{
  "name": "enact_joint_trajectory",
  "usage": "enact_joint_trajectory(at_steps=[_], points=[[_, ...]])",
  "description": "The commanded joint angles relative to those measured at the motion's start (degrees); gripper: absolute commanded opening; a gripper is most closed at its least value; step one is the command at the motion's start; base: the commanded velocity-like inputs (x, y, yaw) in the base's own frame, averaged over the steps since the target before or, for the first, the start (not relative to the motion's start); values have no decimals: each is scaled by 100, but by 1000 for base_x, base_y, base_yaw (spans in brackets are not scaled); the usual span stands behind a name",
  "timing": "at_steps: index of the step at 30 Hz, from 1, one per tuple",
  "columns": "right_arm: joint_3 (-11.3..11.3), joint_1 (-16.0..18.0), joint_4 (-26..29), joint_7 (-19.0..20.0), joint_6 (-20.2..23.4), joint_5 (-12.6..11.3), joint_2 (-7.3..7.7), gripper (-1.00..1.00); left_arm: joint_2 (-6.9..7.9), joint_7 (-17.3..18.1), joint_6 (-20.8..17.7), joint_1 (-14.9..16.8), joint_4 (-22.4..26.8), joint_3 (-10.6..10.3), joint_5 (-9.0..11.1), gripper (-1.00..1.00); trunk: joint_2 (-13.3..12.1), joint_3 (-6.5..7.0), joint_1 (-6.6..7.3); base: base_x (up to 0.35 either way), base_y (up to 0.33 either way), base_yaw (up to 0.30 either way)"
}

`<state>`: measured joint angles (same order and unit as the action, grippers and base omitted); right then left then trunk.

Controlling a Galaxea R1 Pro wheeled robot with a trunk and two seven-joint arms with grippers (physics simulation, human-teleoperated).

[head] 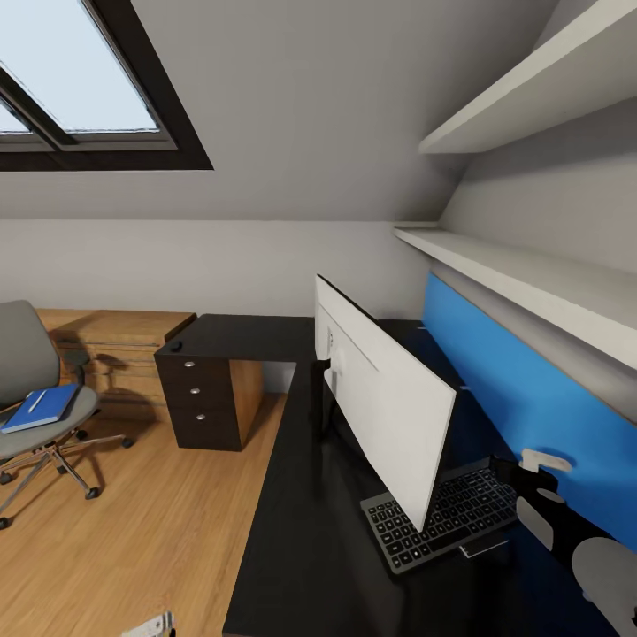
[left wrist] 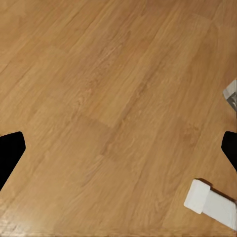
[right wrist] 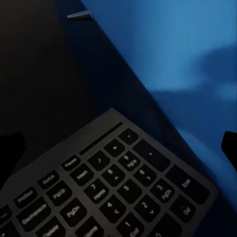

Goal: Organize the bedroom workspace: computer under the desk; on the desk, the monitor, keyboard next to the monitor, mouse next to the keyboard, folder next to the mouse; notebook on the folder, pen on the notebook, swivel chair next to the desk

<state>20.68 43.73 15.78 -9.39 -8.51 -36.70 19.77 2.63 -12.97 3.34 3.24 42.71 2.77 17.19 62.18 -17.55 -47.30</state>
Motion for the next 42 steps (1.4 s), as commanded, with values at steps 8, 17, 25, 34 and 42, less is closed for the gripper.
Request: enact_joint_trajectory(at_steps=[8,17,25,34,42], points=[[61,4,4,-27,-19,-42,-7,100,3,-55,-1850,205,1051,159,95,100,4,-7,0,0,0,0],[67,4,2,-27,-19,-39,-8,100,1,-165,-2626,661,1831,240,221,100,4,-7,0,0,0,0],[82,4,-24,-29,-11,-41,-21,100,-15,-538,-2776,987,1907,286,720,100,4,-7,0,0,0,0],[48,4,0,-79,15,-64,-26,100,-18,-573,-2735,1002,1833,343,821,100,4,-7,0,13,0,0],[48,4,18,-73,-4,-59,-26,100,-24,-593,-2734,1003,1816,338,821,100,4,-7,0,35,0,0]])
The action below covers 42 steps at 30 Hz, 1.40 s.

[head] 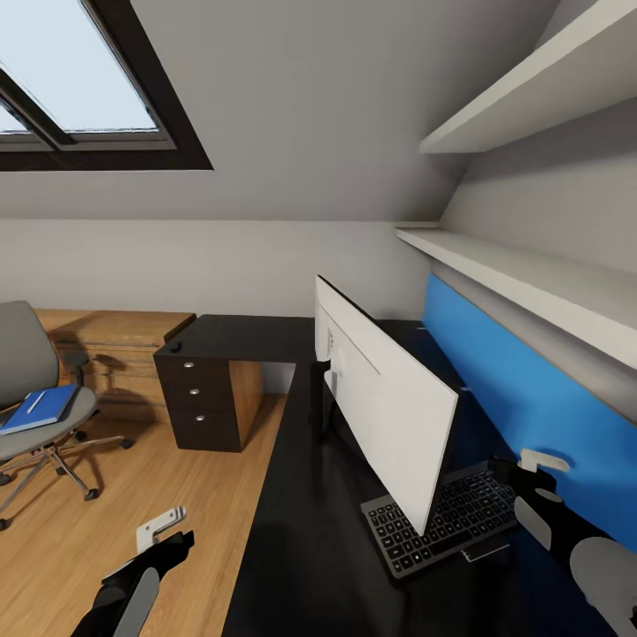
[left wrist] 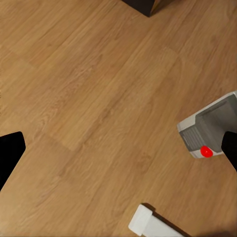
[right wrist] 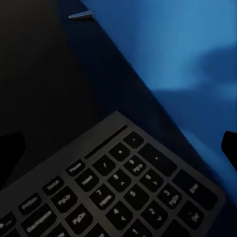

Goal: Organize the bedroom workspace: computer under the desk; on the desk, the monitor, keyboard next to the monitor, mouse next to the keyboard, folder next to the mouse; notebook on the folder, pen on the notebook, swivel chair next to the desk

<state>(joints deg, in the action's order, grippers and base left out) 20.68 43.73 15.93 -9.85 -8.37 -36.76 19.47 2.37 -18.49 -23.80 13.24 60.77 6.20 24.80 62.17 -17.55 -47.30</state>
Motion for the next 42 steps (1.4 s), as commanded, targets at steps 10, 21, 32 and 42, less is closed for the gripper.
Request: enact_joint_trajectory(at_steps=[10,21,32,42], points=[[50,4,29,2,-24,-49,4,100,0,-48,-19,3,-3,-5,60,100,5,-8,0,2,0,0],[100,4,180,41,-36,44,0,100,0,-15,-19,3,-4,-5,69,100,5,-8,0,0,0,0],[93,-3,359,66,-309,513,-3,100,-8,-6,-19,3,-45,-13,61,100,5,-8,0,0,0,0],[86,-4,342,215,-356,739,-5,100,-9,-3,-19,3,-48,-14,60,100,5,-8,0,0,0,0]])
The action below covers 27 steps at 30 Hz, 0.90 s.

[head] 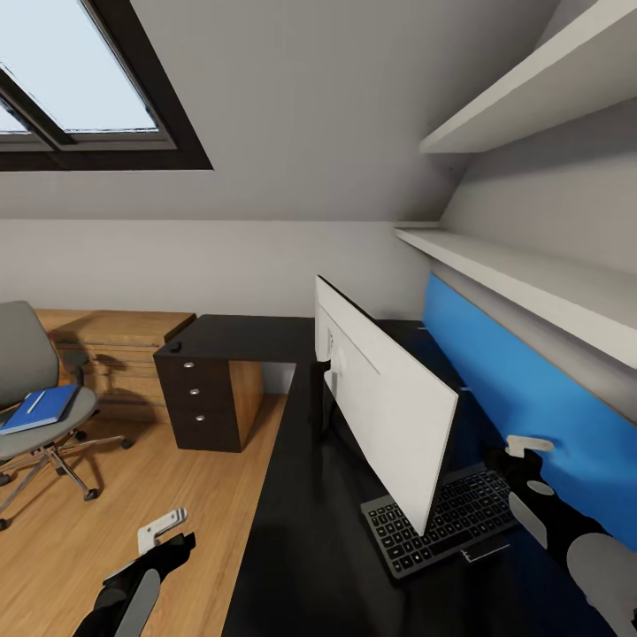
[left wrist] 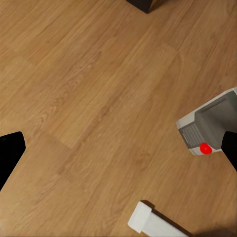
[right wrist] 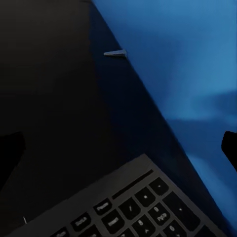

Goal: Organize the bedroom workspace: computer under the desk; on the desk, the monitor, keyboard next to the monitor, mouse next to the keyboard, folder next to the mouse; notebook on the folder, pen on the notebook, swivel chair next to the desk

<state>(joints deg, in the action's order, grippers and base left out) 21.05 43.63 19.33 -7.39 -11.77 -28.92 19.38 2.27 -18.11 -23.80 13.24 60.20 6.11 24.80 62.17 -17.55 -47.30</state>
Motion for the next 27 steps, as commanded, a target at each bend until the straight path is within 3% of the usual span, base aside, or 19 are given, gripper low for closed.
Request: enact_joint_trajectory(at_steps=[1,9,16,20,27], points=[[49,5,2,-16,-17,-43,5,100,2,-41,-19,3,9,-4,60,100,5,-7,-1,0,0,0],[62,5,0,109,40,-25,5,100,1,-43,-19,3,9,-4,60,100,5,-7,-1,0,0,0],[31,59,29,91,694,-13,6,100,1,-51,-18,3,9,-4,57,100,5,-7,-1,0,0,0],[29,509,-6,73,1057,-2,7,100,1,-47,-19,3,9,-4,59,100,5,-7,-1,0,0,0],[47,739,-94,117,1245,3,13,100,-5,-67,-19,3,-85,-9,60,100,5,-7,-1,0,0,0]])
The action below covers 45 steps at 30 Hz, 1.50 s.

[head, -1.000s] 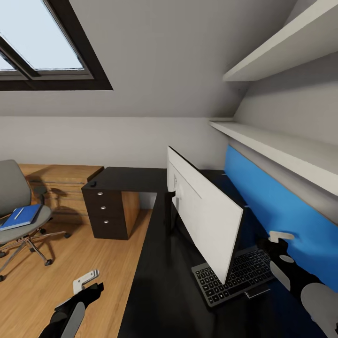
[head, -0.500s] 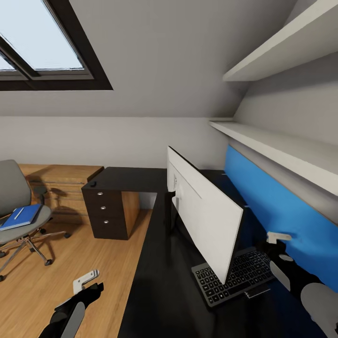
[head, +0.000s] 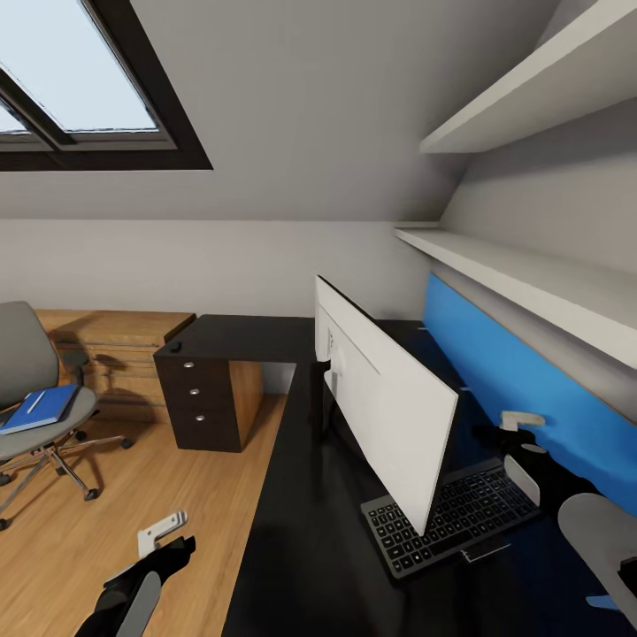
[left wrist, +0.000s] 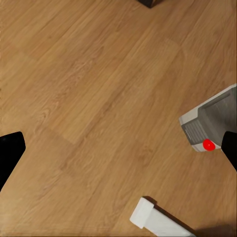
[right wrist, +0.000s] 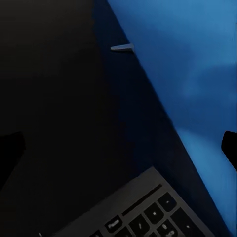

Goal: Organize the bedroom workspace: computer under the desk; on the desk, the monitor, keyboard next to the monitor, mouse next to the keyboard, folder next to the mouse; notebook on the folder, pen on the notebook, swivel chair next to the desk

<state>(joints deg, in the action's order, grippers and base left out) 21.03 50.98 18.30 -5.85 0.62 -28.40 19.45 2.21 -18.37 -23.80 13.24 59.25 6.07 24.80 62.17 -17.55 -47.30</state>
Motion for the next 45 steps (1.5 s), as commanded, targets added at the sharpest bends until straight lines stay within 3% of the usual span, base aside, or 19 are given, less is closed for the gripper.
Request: enact_joint_trajectory(at_steps=[1,28,40,45], points=[[51,7,5,-34,9,-47,6,100,1,-41,-19,3,6,-5,60,100,5,-8,-1,0,0,0],[76,16,25,23,-8,-70,-3,100,8,-38,-33,3,-18,29,76,100,5,-8,-1,0,0,0],[76,14,25,139,-9,-69,-3,100,15,-44,-46,3,87,35,78,100,486,-223,-264,0,0,0],[76,9,23,146,-9,-69,-3,100,17,-44,-43,3,87,27,78,100,486,-230,-264,0,0,0]])
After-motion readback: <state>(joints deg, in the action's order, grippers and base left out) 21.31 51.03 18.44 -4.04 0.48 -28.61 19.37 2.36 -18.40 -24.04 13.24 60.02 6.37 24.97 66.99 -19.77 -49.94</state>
